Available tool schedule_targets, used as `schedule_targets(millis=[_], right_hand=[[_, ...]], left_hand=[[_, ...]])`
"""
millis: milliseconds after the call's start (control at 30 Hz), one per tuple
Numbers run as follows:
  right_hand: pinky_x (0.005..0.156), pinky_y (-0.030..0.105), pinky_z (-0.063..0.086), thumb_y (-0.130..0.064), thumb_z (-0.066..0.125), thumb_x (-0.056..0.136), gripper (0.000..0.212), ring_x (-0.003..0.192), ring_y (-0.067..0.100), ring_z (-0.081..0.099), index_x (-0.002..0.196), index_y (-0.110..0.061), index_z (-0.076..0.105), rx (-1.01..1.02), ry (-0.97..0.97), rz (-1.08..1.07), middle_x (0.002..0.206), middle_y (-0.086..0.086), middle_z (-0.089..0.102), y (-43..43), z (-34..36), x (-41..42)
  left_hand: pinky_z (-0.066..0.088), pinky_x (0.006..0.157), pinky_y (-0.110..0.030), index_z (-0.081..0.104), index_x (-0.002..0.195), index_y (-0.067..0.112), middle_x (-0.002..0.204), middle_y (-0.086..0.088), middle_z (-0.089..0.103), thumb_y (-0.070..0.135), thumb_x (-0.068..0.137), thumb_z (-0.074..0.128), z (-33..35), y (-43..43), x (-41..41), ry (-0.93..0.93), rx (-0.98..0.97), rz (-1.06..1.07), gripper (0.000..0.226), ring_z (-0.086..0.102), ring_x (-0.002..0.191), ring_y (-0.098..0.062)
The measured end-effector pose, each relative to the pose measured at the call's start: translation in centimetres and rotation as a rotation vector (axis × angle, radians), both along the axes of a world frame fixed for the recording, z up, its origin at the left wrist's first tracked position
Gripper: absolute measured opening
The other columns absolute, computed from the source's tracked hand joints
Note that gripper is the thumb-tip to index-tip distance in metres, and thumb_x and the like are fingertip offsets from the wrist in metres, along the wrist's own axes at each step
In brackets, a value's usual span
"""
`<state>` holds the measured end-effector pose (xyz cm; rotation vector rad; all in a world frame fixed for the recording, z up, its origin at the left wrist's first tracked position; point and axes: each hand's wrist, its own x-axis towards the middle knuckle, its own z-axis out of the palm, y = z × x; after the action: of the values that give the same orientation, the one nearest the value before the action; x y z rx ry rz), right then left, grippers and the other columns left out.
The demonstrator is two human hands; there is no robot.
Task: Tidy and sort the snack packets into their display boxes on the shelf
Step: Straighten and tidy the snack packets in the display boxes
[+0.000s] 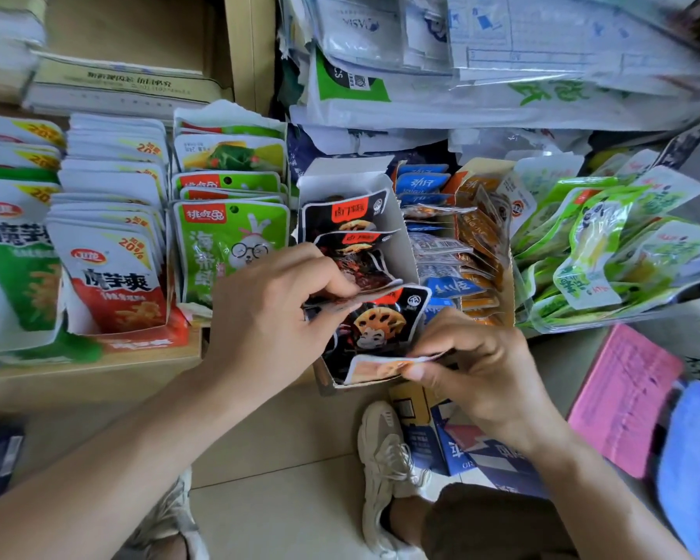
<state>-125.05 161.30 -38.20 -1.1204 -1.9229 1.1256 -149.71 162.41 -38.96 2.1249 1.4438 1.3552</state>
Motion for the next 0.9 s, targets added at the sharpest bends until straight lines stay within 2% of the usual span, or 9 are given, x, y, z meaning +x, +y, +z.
schedule_targets(millis=[100, 233, 333, 400, 467, 533, 733, 833, 900], right_hand=[[0.062, 0.041, 0.05, -0.024, 0.08, 0.081, 0.008, 0.072, 0.022, 0.063, 0.084, -0.029, 0.075, 0.03, 0.037, -0.115, 0.078, -0.004, 0.067, 0.1, 0.4, -0.1], [0.06, 0.051, 0.054, -0.031, 0.078, 0.084, 0.007, 0.074, 0.029, 0.068, 0.087, -0.027, 0.073, 0.103, 0.068, -0.222, 0.081, -0.002, 0.071, 0.8, 0.9, -1.0], [0.061, 0.046, 0.055, -0.02, 0.081, 0.083, 0.009, 0.071, 0.023, 0.068, 0.089, -0.016, 0.077, 0.12, 0.015, -0.294, 0.079, -0.001, 0.073, 1.6, 1.2, -1.4], [0.059, 0.034, 0.052, -0.017, 0.083, 0.081, 0.011, 0.068, 0.013, 0.067, 0.089, -0.012, 0.078, 0.163, -0.026, -0.323, 0.079, -0.006, 0.073, 1.9, 1.3, -1.9], [0.06, 0.024, 0.049, -0.018, 0.083, 0.081, 0.012, 0.069, 0.007, 0.067, 0.09, -0.012, 0.078, 0.204, -0.058, -0.342, 0.08, -0.009, 0.073, 2.1, 1.4, -2.5], [0.06, 0.024, 0.048, -0.021, 0.084, 0.08, 0.015, 0.068, 0.005, 0.065, 0.091, -0.013, 0.078, 0.252, -0.088, -0.365, 0.079, -0.01, 0.072, 2.1, 1.4, -3.0], [0.064, 0.035, 0.051, -0.015, 0.087, 0.077, 0.025, 0.076, 0.022, 0.059, 0.093, -0.01, 0.067, 0.497, -0.113, -0.452, 0.088, 0.003, 0.055, 0.7, 2.3, -2.9], [0.067, 0.035, 0.05, -0.016, 0.084, 0.081, 0.019, 0.074, 0.021, 0.06, 0.09, -0.005, 0.071, 0.59, -0.211, -0.269, 0.087, 0.005, 0.062, -0.9, 1.5, -1.9], [0.077, 0.036, 0.053, -0.025, 0.079, 0.086, 0.027, 0.089, 0.018, 0.065, 0.107, -0.009, 0.074, 0.522, -0.347, -0.08, 0.101, 0.001, 0.067, -1.3, 0.6, -1.6]], left_hand=[[0.052, 0.057, -0.038, 0.075, 0.081, 0.016, 0.083, 0.011, 0.069, 0.025, 0.081, 0.081, 0.1, 0.1, 0.2, -0.032, -0.078, -0.027, 0.011, 0.066, 0.077, -0.01], [0.054, 0.066, -0.038, 0.077, 0.084, 0.025, 0.085, 0.015, 0.071, 0.035, 0.078, 0.077, 0.7, 0.8, -0.1, -0.13, -0.245, -0.122, 0.011, 0.069, 0.081, -0.008], [0.054, 0.066, -0.03, 0.077, 0.09, 0.026, 0.092, 0.014, 0.073, 0.032, 0.08, 0.069, 1.4, 0.8, -0.6, -0.168, -0.343, -0.212, 0.014, 0.069, 0.088, -0.012], [0.049, 0.064, -0.023, 0.078, 0.096, 0.024, 0.094, 0.012, 0.073, 0.035, 0.081, 0.067, 1.8, 0.6, -0.8, -0.232, -0.404, -0.284, 0.021, 0.068, 0.09, -0.016], [0.049, 0.067, -0.026, 0.075, 0.102, 0.029, 0.097, 0.014, 0.07, 0.05, 0.078, 0.07, 2.1, 0.3, -0.7, -0.152, -0.378, -0.275, 0.033, 0.067, 0.093, -0.014], [0.051, 0.07, -0.033, 0.072, 0.105, 0.033, 0.098, 0.017, 0.066, 0.06, 0.072, 0.075, 1.9, 0.0, -0.2, 0.026, -0.281, -0.167, 0.042, 0.065, 0.091, -0.008], [0.046, 0.051, -0.035, 0.074, 0.088, 0.021, 0.086, 0.013, 0.065, 0.041, 0.077, 0.08, 1.2, 0.0, 0.8, 0.096, -0.06, 0.0, 0.023, 0.057, 0.071, -0.007], [0.046, 0.052, -0.033, 0.072, 0.083, 0.019, 0.083, 0.012, 0.065, 0.035, 0.078, 0.082, 1.1, 0.2, 0.9, 0.067, -0.035, 0.019, 0.019, 0.055, 0.069, -0.006], [0.047, 0.056, -0.035, 0.072, 0.083, 0.021, 0.083, 0.012, 0.065, 0.036, 0.078, 0.08, 1.2, 0.4, 0.8, 0.053, -0.083, 0.008, 0.018, 0.058, 0.07, -0.007]])
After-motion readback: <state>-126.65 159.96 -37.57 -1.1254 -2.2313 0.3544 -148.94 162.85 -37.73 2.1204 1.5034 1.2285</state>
